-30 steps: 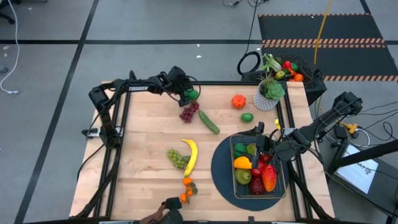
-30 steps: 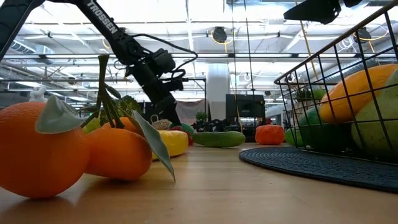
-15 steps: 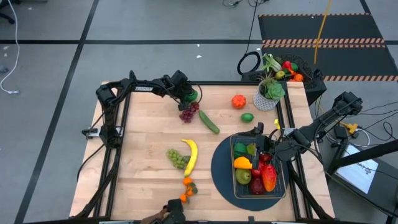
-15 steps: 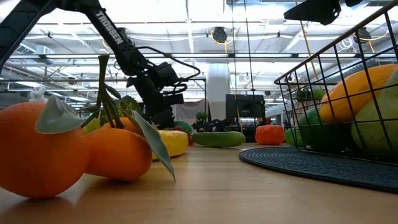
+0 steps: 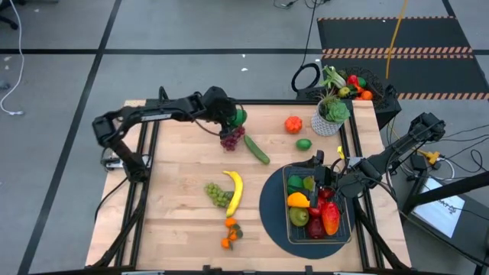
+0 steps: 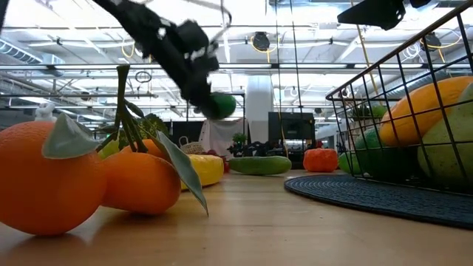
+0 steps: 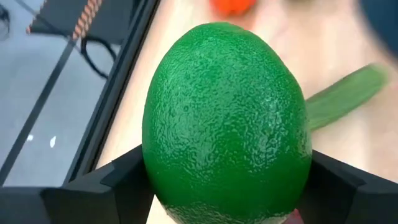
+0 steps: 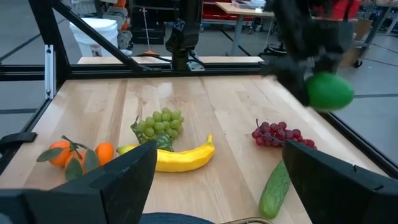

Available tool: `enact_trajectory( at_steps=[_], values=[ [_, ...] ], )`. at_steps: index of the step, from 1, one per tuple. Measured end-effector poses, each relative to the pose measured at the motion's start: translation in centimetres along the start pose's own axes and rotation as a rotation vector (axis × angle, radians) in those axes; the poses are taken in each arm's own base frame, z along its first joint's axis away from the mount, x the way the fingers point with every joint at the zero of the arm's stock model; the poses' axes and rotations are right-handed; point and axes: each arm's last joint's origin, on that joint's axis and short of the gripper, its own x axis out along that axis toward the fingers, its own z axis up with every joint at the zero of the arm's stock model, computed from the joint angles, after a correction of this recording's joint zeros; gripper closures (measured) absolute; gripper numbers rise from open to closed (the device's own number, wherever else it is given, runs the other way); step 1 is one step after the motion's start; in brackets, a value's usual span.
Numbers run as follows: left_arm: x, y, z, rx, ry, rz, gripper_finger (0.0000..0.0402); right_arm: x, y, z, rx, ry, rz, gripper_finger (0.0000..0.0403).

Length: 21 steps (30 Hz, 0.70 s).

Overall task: Build produce basket
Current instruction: Put the top lime into the wire basket

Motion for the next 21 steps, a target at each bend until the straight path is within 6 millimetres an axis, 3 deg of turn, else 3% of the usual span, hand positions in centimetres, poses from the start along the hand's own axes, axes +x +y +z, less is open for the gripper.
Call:
enact_trajectory(
  at_steps=[6,10,16,21],
  values=[
    [-4.2,-3.3,2.1,0.022,-0.096,-0.03,0.0114,0.0,0.0,0.0,0.004,0.0,0.0,0.0064],
    [-6.0,-5.7,3.1,0.038,-0.156,-0.072,0.0112,0.0,0.0,0.0,0.023,0.0,-0.001,0.0064],
    [-6.7,-9.6,4.1,0.119,-0.217,-0.126,0.0099,0.1,-0.1,0.0,0.076,-0.001,-0.012,0.0064],
    [-7.1,-12.4,4.5,0.291,-0.25,-0.108,0.0105,0.3,-0.2,-0.8,0.088,-0.008,-0.012,0.0064]
  ],
)
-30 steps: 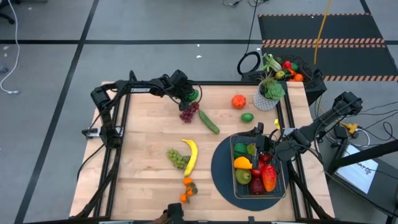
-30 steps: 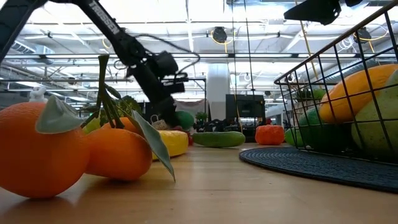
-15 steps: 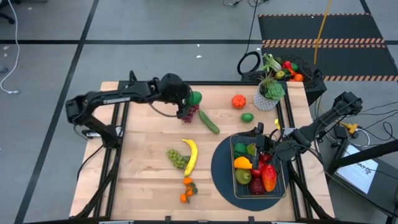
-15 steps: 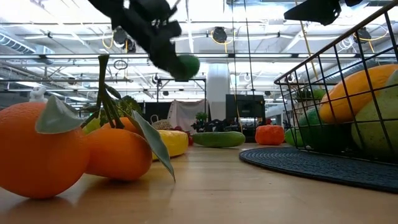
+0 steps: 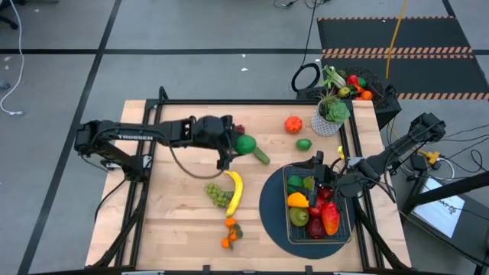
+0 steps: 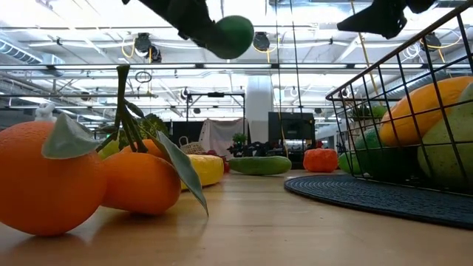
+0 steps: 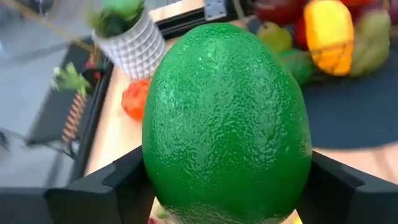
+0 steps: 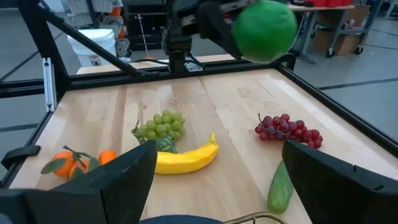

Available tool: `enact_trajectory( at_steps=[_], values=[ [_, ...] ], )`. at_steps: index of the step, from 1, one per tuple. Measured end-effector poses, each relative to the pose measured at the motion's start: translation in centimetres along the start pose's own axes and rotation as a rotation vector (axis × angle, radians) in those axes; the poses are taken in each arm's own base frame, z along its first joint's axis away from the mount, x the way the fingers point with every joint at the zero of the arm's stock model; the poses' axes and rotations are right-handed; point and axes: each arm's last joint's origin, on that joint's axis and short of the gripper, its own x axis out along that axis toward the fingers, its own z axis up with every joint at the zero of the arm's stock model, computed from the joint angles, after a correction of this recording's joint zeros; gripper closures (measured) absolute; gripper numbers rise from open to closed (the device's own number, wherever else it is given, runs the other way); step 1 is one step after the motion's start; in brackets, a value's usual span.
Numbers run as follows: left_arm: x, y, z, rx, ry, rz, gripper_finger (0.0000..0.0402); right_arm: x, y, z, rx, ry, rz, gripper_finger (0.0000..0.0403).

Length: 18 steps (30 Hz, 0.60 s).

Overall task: Build produce basket
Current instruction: Put the top lime into the wire basket

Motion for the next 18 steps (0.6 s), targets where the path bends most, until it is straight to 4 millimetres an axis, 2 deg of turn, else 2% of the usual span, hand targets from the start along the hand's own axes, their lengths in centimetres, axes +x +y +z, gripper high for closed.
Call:
enact_trajectory(
  at_steps=[4,10,14,18],
  values=[
    [-0.1,-1.3,0.7,0.251,-0.011,0.045,0.011,0.2,-0.1,-0.9,0.015,-0.023,0.006,0.0064],
    [-0.2,-2.0,1.8,0.674,-0.062,0.109,0.0095,0.5,-0.5,-1.4,0.042,-0.072,0.003,0.0064],
    [-0.3,-2.5,2.5,0.848,-0.112,0.144,0.0091,0.8,-0.7,-1.3,0.053,-0.081,-0.011,0.0064],
    [-0.4,-3.0,2.8,0.947,-0.128,0.146,0.009,0.8,-0.8,-1.3,0.054,-0.08,-0.016,0.0064]
  ],
)
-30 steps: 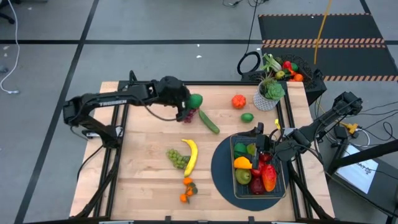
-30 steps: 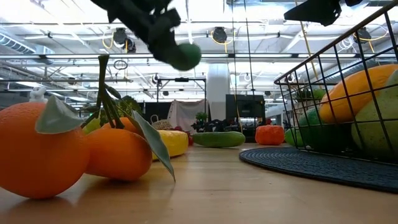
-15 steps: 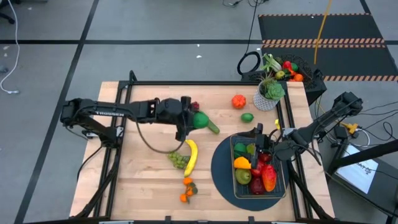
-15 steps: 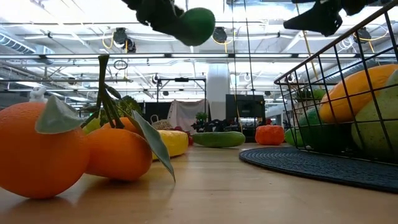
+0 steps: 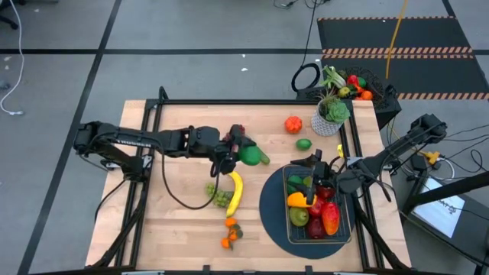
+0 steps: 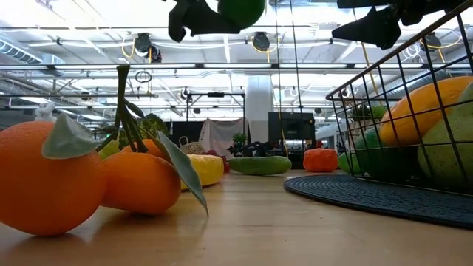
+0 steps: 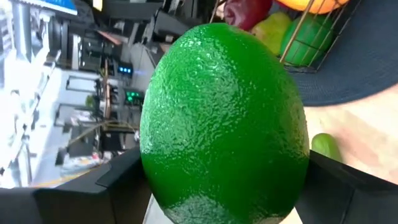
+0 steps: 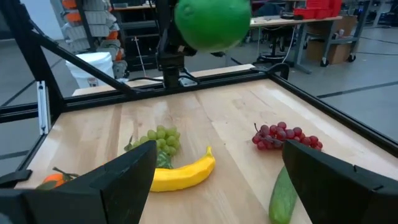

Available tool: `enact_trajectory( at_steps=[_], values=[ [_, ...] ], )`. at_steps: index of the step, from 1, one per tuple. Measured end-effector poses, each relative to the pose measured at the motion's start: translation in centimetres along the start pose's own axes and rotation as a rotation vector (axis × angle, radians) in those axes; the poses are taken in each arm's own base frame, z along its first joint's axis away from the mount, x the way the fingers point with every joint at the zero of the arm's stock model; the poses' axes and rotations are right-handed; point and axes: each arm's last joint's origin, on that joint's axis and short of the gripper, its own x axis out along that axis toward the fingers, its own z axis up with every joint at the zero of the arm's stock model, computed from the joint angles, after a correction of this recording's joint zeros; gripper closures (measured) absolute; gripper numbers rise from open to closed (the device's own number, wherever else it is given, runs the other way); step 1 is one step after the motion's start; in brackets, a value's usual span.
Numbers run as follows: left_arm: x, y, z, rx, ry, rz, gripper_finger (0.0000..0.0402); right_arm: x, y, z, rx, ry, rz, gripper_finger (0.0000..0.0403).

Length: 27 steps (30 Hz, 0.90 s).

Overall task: Build produce basket
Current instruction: Put the top lime into the wire basket

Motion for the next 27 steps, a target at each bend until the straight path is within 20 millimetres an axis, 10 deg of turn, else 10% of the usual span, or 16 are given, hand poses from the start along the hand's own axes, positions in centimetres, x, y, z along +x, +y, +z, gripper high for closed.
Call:
enact_trajectory(
  at_steps=[8,27],
  values=[
    [-0.07,-0.23,0.6,-0.235,-0.016,-0.009,0.009,0.0,0.0,-0.01,0.012,0.001,0.001,0.0064],
    [-0.11,-0.84,0.55,-1.496,0.047,-0.056,0.0089,0.04,-0.05,0.0,0.06,0.0,-0.003,0.0064]
  ],
)
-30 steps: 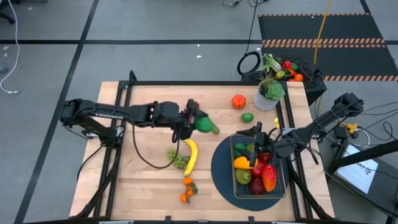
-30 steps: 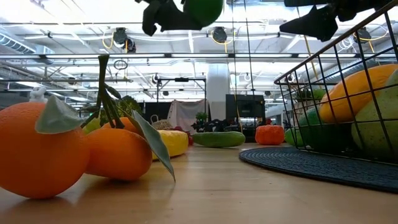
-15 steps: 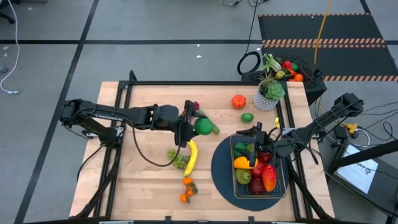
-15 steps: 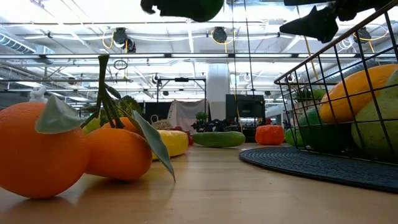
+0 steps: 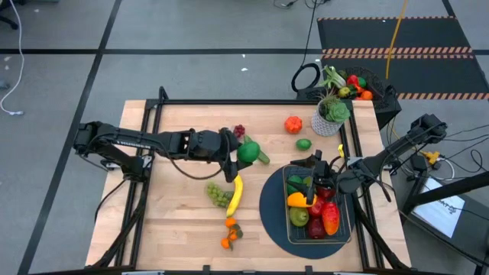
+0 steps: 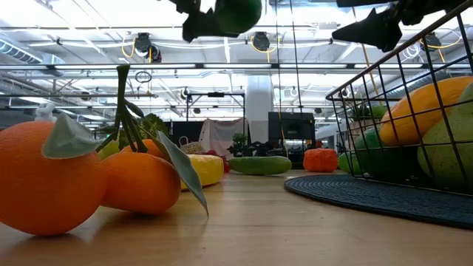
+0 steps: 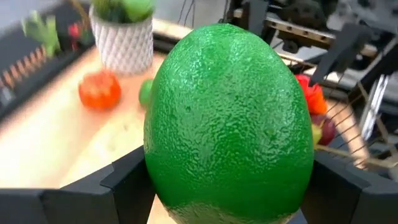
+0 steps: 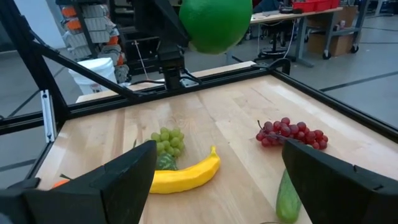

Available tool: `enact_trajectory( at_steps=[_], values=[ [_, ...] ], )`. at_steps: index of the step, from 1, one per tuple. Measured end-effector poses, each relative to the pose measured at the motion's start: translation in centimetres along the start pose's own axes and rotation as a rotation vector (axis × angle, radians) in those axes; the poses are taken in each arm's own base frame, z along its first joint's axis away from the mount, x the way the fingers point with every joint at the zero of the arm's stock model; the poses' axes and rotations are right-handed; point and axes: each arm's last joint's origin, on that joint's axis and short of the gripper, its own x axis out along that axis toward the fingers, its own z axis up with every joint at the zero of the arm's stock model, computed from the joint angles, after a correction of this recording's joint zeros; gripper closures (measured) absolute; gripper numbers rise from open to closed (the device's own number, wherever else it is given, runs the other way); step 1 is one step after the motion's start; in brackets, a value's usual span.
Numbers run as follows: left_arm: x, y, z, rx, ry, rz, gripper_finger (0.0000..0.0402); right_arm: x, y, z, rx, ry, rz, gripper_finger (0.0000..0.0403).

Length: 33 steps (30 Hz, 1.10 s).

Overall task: Build produce basket
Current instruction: Put the top lime into the wire basket

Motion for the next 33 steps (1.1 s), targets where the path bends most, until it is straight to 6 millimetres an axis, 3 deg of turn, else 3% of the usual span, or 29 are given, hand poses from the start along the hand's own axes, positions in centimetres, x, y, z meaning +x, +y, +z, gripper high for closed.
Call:
enact_trajectory(
  at_steps=[4,20,33],
  values=[
    [0.02,0.03,-0.1,-0.13,0.01,0.004,0.0089,0.0,-0.01,0.0,0.004,0.0,-0.001,0.0064],
    [0.0,-0.17,-0.53,-0.283,0.081,-0.066,0.0089,0.0,-0.01,0.0,0.0,0.0,0.0,0.0064],
    [-0.05,-0.55,-0.63,0.115,0.07,-0.101,0.0089,0.0,0.03,-0.01,-0.03,0.004,0.012,0.0064]
  ],
)
